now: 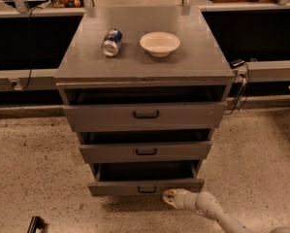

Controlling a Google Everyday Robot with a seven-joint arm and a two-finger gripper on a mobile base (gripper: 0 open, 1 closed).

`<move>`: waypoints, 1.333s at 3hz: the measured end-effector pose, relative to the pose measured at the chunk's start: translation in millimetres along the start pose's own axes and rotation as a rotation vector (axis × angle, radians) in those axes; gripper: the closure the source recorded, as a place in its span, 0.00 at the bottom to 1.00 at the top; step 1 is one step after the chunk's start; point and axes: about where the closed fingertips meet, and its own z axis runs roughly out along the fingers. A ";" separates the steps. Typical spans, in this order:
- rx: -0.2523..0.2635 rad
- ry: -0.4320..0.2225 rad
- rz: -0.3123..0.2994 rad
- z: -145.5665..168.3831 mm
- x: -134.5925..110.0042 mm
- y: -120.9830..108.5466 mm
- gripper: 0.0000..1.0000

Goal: Close bottom drawer

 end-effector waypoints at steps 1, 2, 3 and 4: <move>0.040 0.027 -0.059 10.7 7.9 -39.9 1.00; 0.040 0.027 -0.059 10.8 7.9 -39.9 1.00; 0.034 0.031 -0.078 18.2 7.0 -42.4 1.00; 0.057 0.026 -0.102 20.1 6.9 -57.6 1.00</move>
Offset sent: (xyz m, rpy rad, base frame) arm 0.0253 -0.0024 0.0006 -0.0304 -0.0380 0.0101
